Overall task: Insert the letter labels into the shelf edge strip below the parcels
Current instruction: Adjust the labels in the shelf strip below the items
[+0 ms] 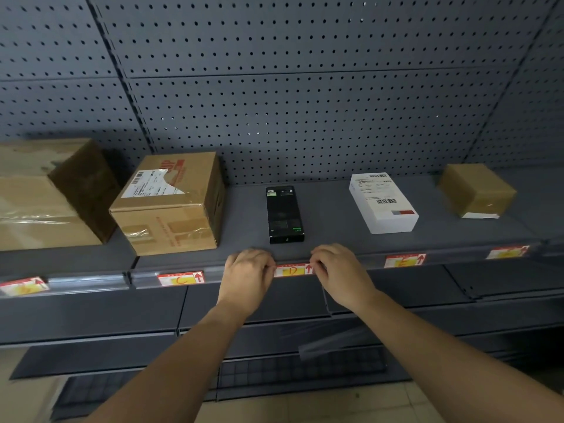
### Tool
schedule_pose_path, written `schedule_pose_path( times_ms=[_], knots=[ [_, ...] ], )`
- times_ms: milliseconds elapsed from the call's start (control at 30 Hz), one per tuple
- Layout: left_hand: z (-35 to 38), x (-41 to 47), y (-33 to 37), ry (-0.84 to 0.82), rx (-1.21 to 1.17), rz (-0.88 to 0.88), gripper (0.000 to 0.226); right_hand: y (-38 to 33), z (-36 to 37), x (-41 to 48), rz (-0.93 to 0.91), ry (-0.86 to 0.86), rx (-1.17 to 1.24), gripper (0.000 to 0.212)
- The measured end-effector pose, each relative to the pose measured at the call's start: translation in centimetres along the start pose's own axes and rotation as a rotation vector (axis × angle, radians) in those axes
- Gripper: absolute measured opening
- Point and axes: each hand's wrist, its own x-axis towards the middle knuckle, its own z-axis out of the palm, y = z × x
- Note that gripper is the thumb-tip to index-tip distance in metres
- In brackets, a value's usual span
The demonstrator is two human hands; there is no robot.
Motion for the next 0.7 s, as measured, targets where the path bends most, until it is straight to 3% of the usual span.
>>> schedule_pose_path(
  times_ms=[700],
  knots=[
    [-0.49,-0.04,0.33,-0.018,-0.009,-0.027,0.014,-0.24,0.27,-0.34,0.008,0.044,-0.018,0.018]
  ],
)
